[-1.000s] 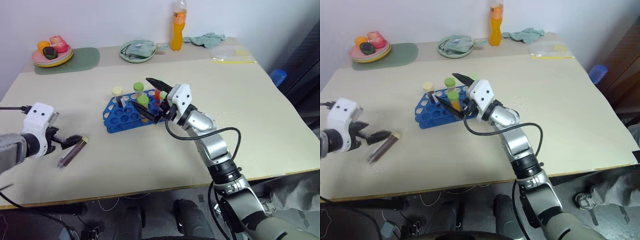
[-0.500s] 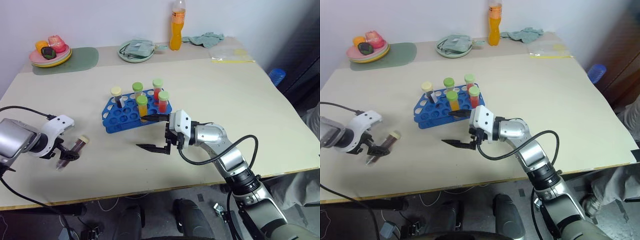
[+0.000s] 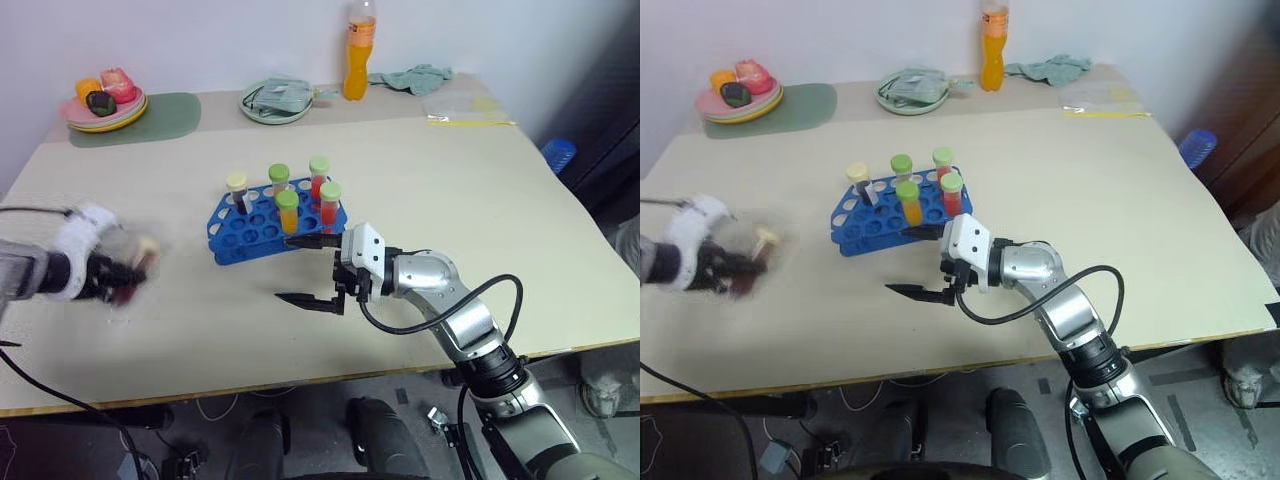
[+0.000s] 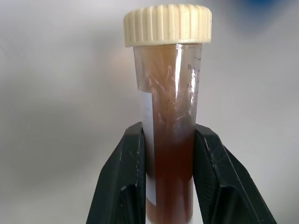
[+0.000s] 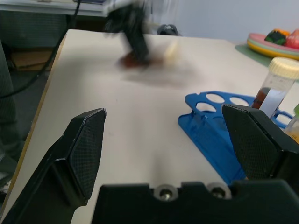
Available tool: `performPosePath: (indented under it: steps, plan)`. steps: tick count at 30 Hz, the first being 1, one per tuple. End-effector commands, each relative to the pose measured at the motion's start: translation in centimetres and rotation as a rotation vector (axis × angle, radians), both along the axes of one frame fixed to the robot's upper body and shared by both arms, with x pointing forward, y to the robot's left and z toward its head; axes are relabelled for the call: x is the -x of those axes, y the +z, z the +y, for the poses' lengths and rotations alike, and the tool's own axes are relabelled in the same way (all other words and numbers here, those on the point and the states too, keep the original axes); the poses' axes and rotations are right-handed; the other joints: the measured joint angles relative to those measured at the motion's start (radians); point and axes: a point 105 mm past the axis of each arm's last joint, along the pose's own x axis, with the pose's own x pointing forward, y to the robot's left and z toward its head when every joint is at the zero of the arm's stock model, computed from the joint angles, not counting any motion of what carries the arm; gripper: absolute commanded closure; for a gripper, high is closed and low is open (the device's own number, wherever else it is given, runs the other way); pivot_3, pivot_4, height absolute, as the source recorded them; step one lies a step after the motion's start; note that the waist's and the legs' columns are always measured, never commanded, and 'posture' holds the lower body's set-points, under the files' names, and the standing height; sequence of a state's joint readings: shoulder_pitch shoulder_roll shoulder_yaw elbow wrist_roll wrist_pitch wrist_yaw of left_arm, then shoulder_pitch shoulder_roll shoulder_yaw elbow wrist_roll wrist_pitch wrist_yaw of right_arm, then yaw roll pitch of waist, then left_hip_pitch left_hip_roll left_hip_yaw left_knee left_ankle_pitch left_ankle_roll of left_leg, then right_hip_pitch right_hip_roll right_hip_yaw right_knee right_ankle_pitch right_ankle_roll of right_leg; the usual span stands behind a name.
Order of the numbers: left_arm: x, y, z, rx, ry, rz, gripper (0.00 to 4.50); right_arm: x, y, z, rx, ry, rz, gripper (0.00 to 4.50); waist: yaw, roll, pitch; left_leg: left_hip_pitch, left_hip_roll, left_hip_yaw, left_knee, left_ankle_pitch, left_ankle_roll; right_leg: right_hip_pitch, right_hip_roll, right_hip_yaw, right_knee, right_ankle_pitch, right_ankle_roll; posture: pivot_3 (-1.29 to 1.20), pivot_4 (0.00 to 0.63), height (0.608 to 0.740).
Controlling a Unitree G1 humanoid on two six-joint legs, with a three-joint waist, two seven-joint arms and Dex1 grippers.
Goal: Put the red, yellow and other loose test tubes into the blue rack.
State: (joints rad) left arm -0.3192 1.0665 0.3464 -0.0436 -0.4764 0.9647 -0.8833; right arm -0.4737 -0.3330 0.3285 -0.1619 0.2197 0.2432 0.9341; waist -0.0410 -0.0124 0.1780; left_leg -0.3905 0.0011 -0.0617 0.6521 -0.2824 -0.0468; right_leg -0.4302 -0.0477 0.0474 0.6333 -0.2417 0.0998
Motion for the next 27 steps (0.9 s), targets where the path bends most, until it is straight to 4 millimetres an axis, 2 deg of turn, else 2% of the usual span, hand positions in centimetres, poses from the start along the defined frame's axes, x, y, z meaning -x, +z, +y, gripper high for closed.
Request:
performPosePath:
  steps: [1,3,6,11,13,17,21,27]
  plan:
    - [1.6,6.8,-0.3,0.043,0.061,-0.541,3.70,-0.2,0.3,-0.9,-0.024,-0.049,-0.006,0.10,0.003,0.000,-0.001,0.001,0.000,0.000,0.000,0.000,0.000,0.001,-0.002,0.000,0.000,0.000,0.000,0.00,0.150,0.740]
    - [2.4,5.9,-3.5,0.126,0.056,-0.642,3.70,-0.7,-0.3,-1.5,-0.012,-0.095,0.000,0.10,0.007,-0.001,-0.001,0.001,-0.001,0.001,0.000,0.000,-0.001,0.001,-0.003,0.000,0.000,0.000,0.000,0.00,0.150,0.740]
    - [2.1,3.6,-9.8,0.108,0.067,-0.724,3.70,-1.4,-1.0,-2.1,-0.008,-0.155,0.019,0.10,0.027,-0.002,-0.002,0.001,-0.004,0.002,0.002,0.000,-0.001,0.003,-0.007,0.001,-0.001,0.002,0.003,0.00,0.150,0.740]
    - [0.4,0.3,-15.3,0.002,0.178,-0.806,3.70,-1.5,-1.2,-1.8,-0.019,-0.171,0.029,0.10,0.031,-0.004,-0.003,0.001,-0.006,0.001,0.007,0.001,-0.002,0.006,-0.007,0.002,-0.001,0.004,0.005,0.00,0.150,0.740]
    - [-0.1,-0.7,-16.1,-0.009,0.230,-0.825,3.70,-1.5,-1.2,-1.8,-0.022,-0.175,0.034,0.10,0.029,-0.004,-0.003,0.001,-0.006,0.001,0.007,0.001,-0.001,0.006,-0.006,0.002,-0.001,0.004,0.005,0.00,0.150,0.740]
    - [-1.2,-2.1,-16.4,-0.030,0.322,-0.834,3.70,-1.6,-1.2,-1.8,-0.030,-0.191,0.041,0.10,0.024,-0.003,-0.003,0.002,-0.004,0.000,0.007,0.001,-0.001,0.005,-0.002,0.002,-0.001,0.004,0.005,0.00,0.150,0.740]
    - [-1.8,-2.5,-17.7,-0.011,0.299,-0.840,3.70,-1.6,-1.2,-1.9,-0.036,-0.204,0.048,0.10,0.029,-0.003,-0.004,0.001,-0.004,0.000,0.008,0.000,-0.001,0.006,-0.002,0.002,-0.001,0.004,0.005,0.00,0.150,0.740]
    - [-3.3,-3.3,-18.3,0.032,0.295,-0.804,3.70,-1.7,-1.2,-1.9,-0.049,-0.224,0.056,0.10,0.029,-0.003,-0.004,0.000,-0.004,0.000,0.009,0.000,-0.001,0.006,-0.002,0.002,-0.001,0.004,0.005,0.00,0.150,0.740]
